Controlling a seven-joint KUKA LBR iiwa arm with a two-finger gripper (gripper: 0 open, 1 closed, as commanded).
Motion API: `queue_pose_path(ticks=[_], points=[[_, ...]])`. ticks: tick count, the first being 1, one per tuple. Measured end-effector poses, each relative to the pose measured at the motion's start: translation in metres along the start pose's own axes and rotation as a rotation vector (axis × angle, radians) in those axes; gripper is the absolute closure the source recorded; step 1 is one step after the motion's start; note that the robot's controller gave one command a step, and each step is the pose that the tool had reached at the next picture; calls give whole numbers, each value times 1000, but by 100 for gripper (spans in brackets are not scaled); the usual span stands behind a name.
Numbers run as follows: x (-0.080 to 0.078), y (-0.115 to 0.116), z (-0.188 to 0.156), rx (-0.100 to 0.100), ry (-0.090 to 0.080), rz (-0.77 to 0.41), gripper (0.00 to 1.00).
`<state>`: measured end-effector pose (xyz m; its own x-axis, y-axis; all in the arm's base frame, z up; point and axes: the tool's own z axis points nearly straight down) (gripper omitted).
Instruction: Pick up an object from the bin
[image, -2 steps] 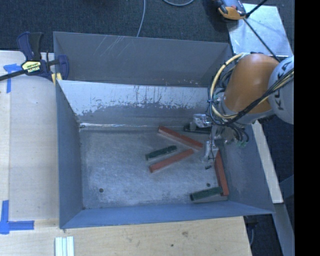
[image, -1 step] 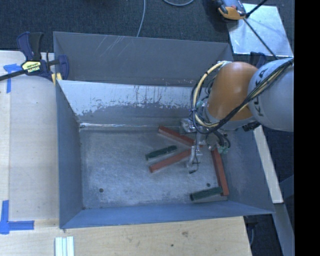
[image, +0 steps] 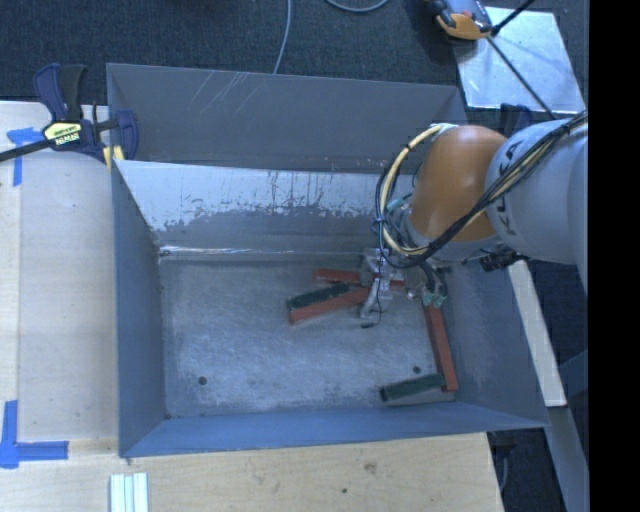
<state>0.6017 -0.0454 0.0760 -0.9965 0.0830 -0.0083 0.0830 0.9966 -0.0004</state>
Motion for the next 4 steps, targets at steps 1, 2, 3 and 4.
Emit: queue_pose_path(ticks=[1, 2, 3, 4], points=[[0, 0, 0, 0, 0, -1, 100], [-4, -56, -69, 1, 5, 69, 100], [-4, -56, -69, 1, 5, 69, 100], [2, -56, -120, 0, 9, 65, 100]])
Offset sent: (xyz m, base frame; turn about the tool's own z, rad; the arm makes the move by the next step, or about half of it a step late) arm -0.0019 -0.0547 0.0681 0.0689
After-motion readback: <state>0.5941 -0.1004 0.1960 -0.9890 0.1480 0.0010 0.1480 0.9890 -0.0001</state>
